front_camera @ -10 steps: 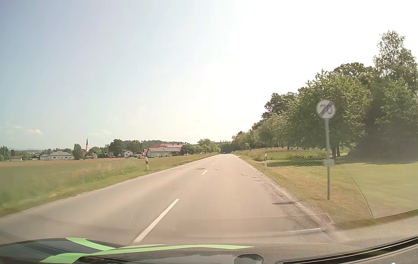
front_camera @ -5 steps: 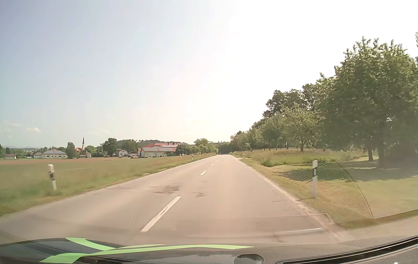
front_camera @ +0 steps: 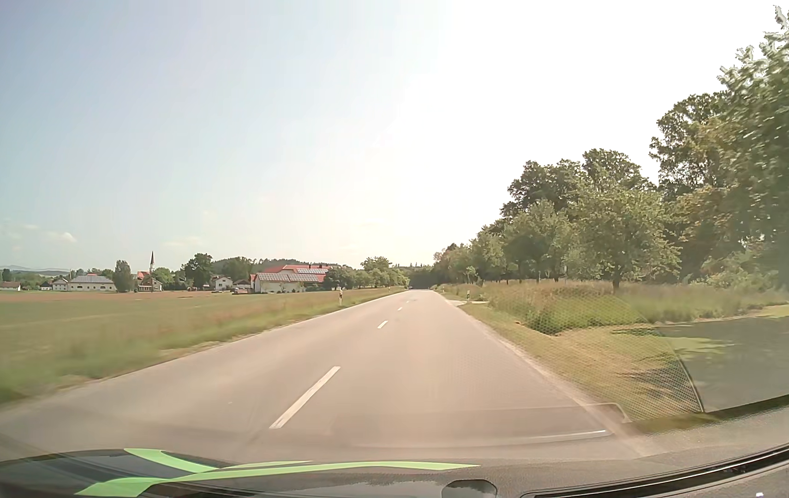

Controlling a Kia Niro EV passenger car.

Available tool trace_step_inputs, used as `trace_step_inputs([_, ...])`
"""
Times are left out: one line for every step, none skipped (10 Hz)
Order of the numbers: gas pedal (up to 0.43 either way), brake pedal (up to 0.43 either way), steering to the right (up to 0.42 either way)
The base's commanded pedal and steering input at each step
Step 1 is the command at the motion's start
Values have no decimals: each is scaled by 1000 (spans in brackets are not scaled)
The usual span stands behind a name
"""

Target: Follow the waypoints while adhering to traffic rules and regulations

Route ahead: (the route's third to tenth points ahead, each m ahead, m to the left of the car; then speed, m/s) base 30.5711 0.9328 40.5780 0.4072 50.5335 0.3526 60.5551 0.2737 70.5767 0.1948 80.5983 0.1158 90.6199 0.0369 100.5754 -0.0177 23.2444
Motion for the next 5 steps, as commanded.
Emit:
trace_step_inputs([138, 0, 1])
trace_step_inputs([138, 0, 2])
trace_step_inputs([138, 0, 2])
trace_step_inputs([138, 0, 2])
trace_step_inputs([138, 0, 2])
